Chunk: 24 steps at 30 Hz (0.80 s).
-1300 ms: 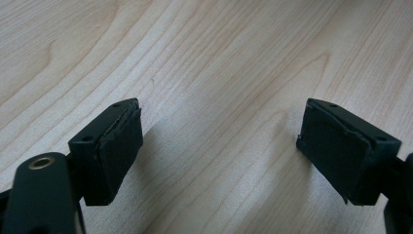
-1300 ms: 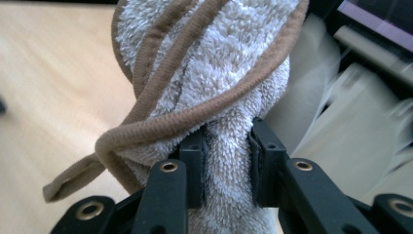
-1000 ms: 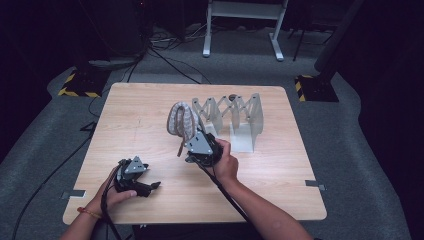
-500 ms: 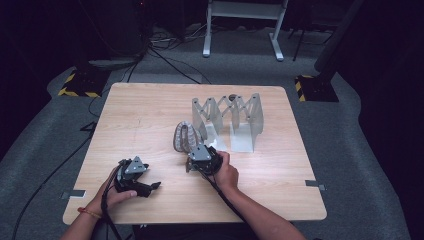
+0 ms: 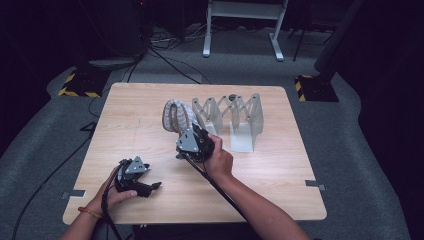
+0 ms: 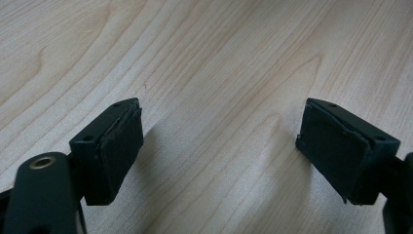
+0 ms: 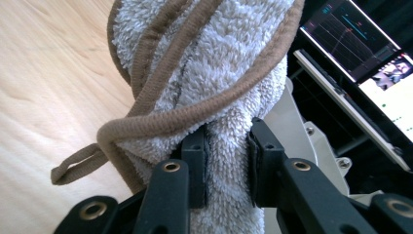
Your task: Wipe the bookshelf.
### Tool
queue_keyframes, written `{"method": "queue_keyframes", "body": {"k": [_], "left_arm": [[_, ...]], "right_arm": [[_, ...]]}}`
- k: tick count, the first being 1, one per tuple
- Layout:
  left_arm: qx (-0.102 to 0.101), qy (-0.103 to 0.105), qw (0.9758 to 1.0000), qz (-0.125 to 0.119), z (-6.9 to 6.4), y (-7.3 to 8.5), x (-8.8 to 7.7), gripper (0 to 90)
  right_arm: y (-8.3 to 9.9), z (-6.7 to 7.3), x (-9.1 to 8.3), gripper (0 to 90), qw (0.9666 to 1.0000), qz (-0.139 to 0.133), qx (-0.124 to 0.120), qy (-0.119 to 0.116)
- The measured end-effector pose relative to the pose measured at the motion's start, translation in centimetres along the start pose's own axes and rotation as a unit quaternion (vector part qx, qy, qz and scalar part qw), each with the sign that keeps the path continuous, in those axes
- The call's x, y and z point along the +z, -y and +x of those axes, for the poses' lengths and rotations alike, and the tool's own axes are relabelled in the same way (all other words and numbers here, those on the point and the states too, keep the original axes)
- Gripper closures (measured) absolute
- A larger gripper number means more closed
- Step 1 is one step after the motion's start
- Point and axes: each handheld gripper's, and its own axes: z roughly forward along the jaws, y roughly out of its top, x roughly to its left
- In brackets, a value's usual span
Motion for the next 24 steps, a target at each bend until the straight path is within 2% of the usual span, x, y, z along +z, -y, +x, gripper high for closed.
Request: {"method": "queue_keyframes", "body": {"k": [5, 8, 12, 16, 18, 21, 23, 24], "left_arm": [[0.003, 0.001, 1.0000, 0.001, 0.0, 0.0, 0.0, 17.0], [0.001, 0.002, 1.0000, 0.000, 0.0, 0.0, 0.0, 17.0], [0.001, -0.001, 1.0000, 0.001, -0.1, -0.1, 0.0, 16.7], [0.003, 0.000, 1.0000, 0.002, -0.1, -0.2, 0.1, 16.6], [0.001, 0.000, 1.0000, 0.003, -0.1, -0.2, 0.1, 16.6], [0.001, -0.001, 1.0000, 0.006, -0.2, -0.4, 0.2, 16.6], [-0.002, -0.002, 1.0000, 0.006, -0.4, -0.5, 0.3, 16.7], [0.001, -0.001, 1.0000, 0.007, -0.4, -0.6, 0.4, 16.7]], "right_arm": [[1.2, 0.7, 1.4, 73.5, 0.9996, 0.028, -0.008, -0.003], [2.2, 1.3, 1.8, 73.5, 0.9989, 0.042, -0.012, -0.020], [3.7, 1.9, 2.2, 73.5, 0.9959, 0.070, -0.003, -0.057], [5.3, 2.8, 2.5, 73.4, 0.9900, 0.101, -0.011, -0.097], [5.7, 3.0, 2.2, 73.4, 0.9893, 0.102, -0.012, -0.104], [5.7, 2.8, 1.5, 73.3, 0.9866, 0.102, -0.004, -0.127], [5.5, 2.2, 0.7, 73.2, 0.9863, 0.091, 0.004, -0.138], [5.3, 1.7, 0.3, 73.2, 0.9876, 0.081, 0.008, -0.134]]}}
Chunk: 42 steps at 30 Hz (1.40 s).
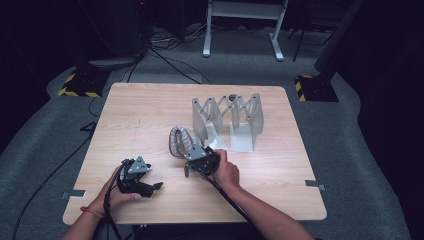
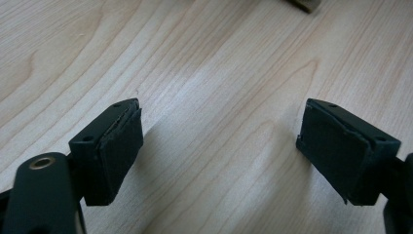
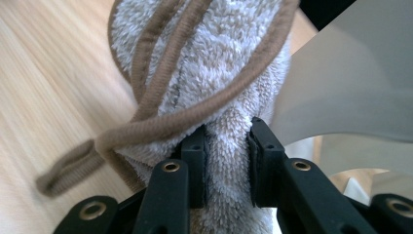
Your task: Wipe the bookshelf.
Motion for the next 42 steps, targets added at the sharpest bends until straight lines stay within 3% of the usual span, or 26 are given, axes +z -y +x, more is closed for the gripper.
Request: {"method": "queue_keyframes", "body": {"k": [3, 5, 8, 10, 15, 18, 27, 31, 37, 42], "left_arm": [[-0.002, 0.002, 1.0000, 0.000, -0.1, -0.1, 0.1, 16.7], [0.000, 0.002, 1.0000, 0.000, 0.0, -0.2, 0.2, 16.7], [0.000, 0.002, 1.0000, -0.001, 0.0, -0.2, 0.2, 16.7], [-0.001, 0.003, 1.0000, -0.003, 0.0, -0.1, 0.2, 16.8], [0.003, 0.006, 1.0000, -0.003, -0.1, 0.0, 0.1, 17.0], [0.004, 0.006, 1.0000, -0.002, -0.1, 0.0, 0.1, 17.1], [0.005, 0.006, 1.0000, -0.004, -0.1, 0.0, 0.1, 17.3], [0.007, 0.007, 0.9999, -0.004, -0.1, 0.0, 0.1, 17.3], [0.007, 0.007, 0.9999, -0.005, -0.1, 0.0, 0.1, 17.4], [0.006, 0.008, 0.9999, -0.005, -0.1, 0.0, 0.1, 17.4]], "right_arm": [[-1.7, -1.0, -2.0, 73.3, 0.9980, -0.045, -0.005, 0.045], [-3.5, -1.7, -3.1, 73.2, 0.9945, -0.066, -0.019, 0.079], [-5.3, -2.7, -2.8, 73.1, 0.9922, -0.063, -0.034, 0.102], [-6.0, -3.4, -1.5, 73.0, 0.9924, -0.043, -0.036, 0.110], [-6.3, -3.1, 0.2, 73.1, 0.9922, -0.019, -0.043, 0.116], [-5.6, -2.5, 1.5, 73.1, 0.9933, 0.014, -0.055, 0.101], [-2.9, -0.7, 4.1, 73.1, 0.9949, 0.069, -0.056, 0.047], [-3.3, -0.9, 3.4, 73.0, 0.9951, 0.048, -0.056, 0.066], [-6.1, -3.3, 0.3, 72.8, 0.9933, -0.017, -0.034, 0.109], [-7.7, -4.3, -0.1, 72.6, 0.9904, -0.024, -0.036, 0.131]]}}
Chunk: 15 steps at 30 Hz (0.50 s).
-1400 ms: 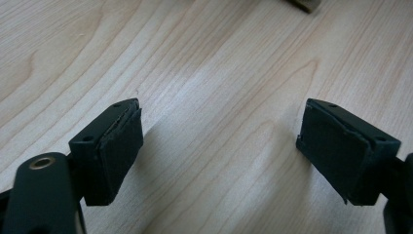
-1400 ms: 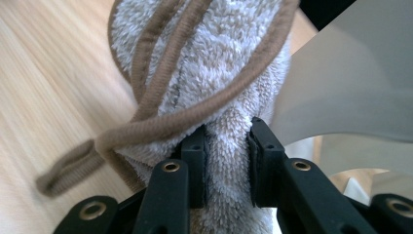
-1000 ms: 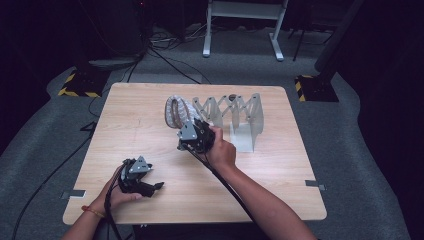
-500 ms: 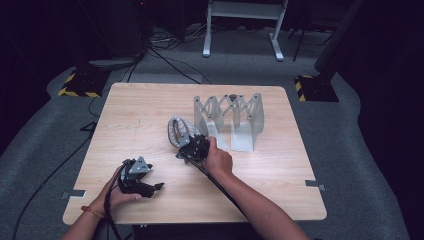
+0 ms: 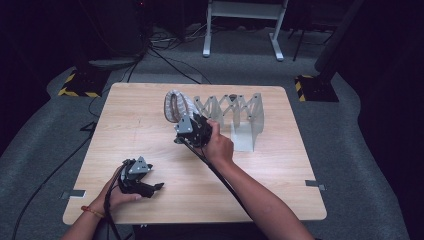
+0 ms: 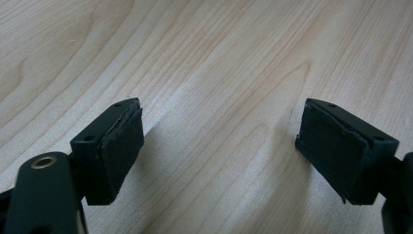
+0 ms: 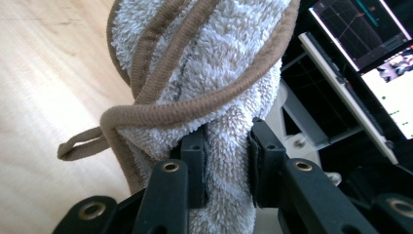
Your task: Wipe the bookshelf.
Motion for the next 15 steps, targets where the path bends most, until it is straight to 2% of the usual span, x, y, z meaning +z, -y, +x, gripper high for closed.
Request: {"method": "queue_keyframes", "body": {"k": [5, 10, 12, 15], "left_arm": [[0.004, 0.002, 1.0000, 0.000, 0.0, 0.0, -0.1, 17.5], [0.003, 0.003, 1.0000, 0.001, 0.0, 0.1, -0.1, 18.0], [0.004, 0.003, 1.0000, 0.002, 0.0, 0.1, -0.1, 18.0], [0.004, 0.003, 1.0000, 0.002, 0.0, 0.1, -0.1, 17.9]], "right_arm": [[-0.4, 0.8, 1.5, 72.6, 0.9996, 0.021, -0.017, 0.002], [0.7, 2.3, 2.9, 72.6, 0.9978, 0.053, -0.029, -0.025], [1.3, 2.8, 3.3, 72.7, 0.9974, 0.060, -0.021, -0.034], [2.3, 3.7, 3.6, 72.7, 0.9956, 0.075, -0.027, -0.048]]}}
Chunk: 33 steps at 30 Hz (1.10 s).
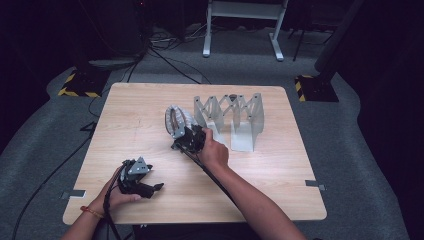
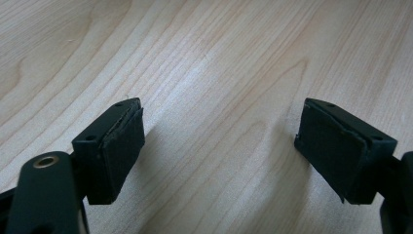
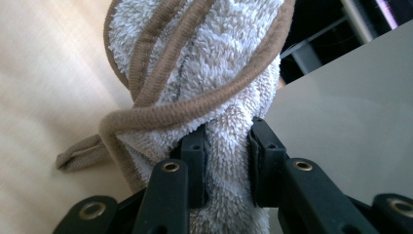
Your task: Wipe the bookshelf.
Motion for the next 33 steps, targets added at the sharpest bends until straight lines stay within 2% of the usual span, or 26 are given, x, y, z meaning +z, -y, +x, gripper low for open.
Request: {"method": "queue_keyframes", "body": {"k": [4, 8, 10, 13, 16, 17, 21, 24, 26, 29, 31, 33], "left_arm": [[0.002, 0.000, 1.0000, -0.001, 0.0, 0.0, 0.0, 17.9], [0.001, 0.000, 1.0000, -0.001, 0.0, 0.0, 0.1, 17.9], [0.001, 0.000, 1.0000, -0.001, 0.0, 0.0, 0.1, 17.9], [0.002, 0.001, 1.0000, -0.001, 0.0, 0.0, 0.0, 17.9], [0.002, 0.002, 1.0000, -0.002, 0.0, 0.0, 0.1, 17.9], [0.003, 0.001, 1.0000, -0.002, 0.0, 0.0, 0.1, 17.9], [0.002, 0.002, 1.0000, -0.003, 0.1, 0.0, 0.1, 17.9], [0.002, 0.001, 1.0000, -0.003, 0.0, 0.0, 0.1, 17.9], [0.002, 0.001, 1.0000, -0.003, 0.0, 0.0, 0.1, 17.9], [0.002, 0.001, 1.0000, -0.003, 0.0, 0.0, 0.1, 17.9], [0.002, 0.001, 1.0000, -0.003, 0.0, 0.0, 0.1, 17.9], [0.002, 0.001, 1.0000, -0.003, 0.0, 0.0, 0.1, 17.9]], "right_arm": [[1.4, 1.3, 0.6, 72.8, 0.9995, 0.020, -0.005, -0.023], [2.0, 1.8, 0.0, 72.8, 0.9992, 0.022, -0.017, -0.029], [1.8, 1.2, -0.8, 72.7, 0.9996, 0.010, -0.014, -0.023], [0.9, -0.8, -2.6, 72.5, 0.9999, -0.016, 0.002, 0.000], [0.3, -2.2, -3.8, 72.0, 0.9993, -0.035, 0.008, 0.010], [0.1, -2.7, -4.2, 72.0, 0.9985, -0.050, 0.017, 0.014], [-0.1, -3.6, -5.7, 72.0, 0.9960, -0.080, 0.034, 0.020], [0.5, -4.0, -6.6, 72.0, 0.9946, -0.092, 0.048, 0.006], [1.2, -3.8, -7.0, 72.2, 0.9945, -0.095, 0.044, 0.000], [2.4, -3.5, -7.5, 72.3, 0.9942, -0.097, 0.041, -0.020], [3.5, -3.3, -7.8, 72.3, 0.9926, -0.100, 0.048, -0.048], [4.4, -2.9, -7.7, 72.4, 0.9932, -0.092, 0.040, -0.059]]}}
